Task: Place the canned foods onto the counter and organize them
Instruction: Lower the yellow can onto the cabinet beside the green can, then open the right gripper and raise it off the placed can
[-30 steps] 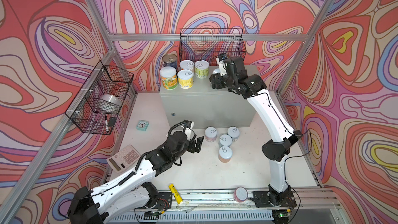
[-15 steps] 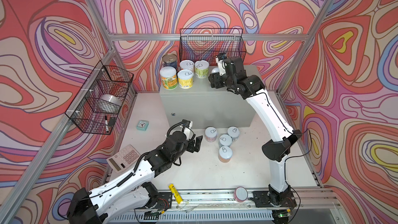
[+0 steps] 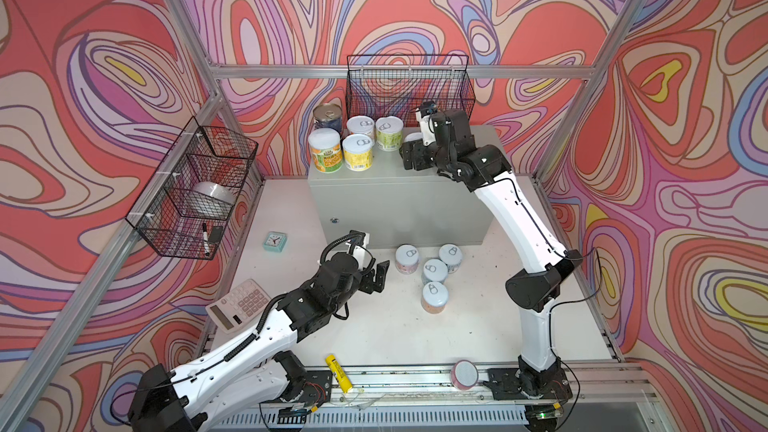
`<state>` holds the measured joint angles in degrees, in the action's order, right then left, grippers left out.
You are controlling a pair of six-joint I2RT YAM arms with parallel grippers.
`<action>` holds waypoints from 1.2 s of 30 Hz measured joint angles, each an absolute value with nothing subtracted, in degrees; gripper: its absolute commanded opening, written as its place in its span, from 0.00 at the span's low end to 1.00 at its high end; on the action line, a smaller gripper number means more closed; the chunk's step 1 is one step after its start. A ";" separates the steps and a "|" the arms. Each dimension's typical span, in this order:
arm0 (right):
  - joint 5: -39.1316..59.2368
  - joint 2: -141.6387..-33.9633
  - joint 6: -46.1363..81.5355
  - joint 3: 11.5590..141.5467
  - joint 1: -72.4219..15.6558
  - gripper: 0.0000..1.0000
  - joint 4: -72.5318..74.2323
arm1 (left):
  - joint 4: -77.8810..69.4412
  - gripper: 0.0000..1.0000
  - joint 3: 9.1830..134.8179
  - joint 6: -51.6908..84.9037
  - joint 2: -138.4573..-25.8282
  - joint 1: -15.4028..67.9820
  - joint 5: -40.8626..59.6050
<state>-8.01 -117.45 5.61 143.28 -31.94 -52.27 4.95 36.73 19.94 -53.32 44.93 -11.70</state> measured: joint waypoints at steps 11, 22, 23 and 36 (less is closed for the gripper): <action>-5.02 -115.46 6.15 139.59 -31.94 0.98 -48.97 | 4.95 0.94 36.58 19.70 -53.45 44.56 -11.77; -3.57 -109.80 6.85 138.85 -31.97 0.98 -44.86 | 4.89 0.94 36.58 19.68 -54.15 44.18 -11.55; -4.21 -108.53 6.70 137.62 -31.97 0.97 -44.01 | 4.89 0.94 36.58 19.68 -54.28 44.14 -11.49; -9.72 -92.60 6.96 119.94 -22.90 0.94 -35.68 | 4.91 0.94 37.21 19.57 -55.27 43.29 -9.23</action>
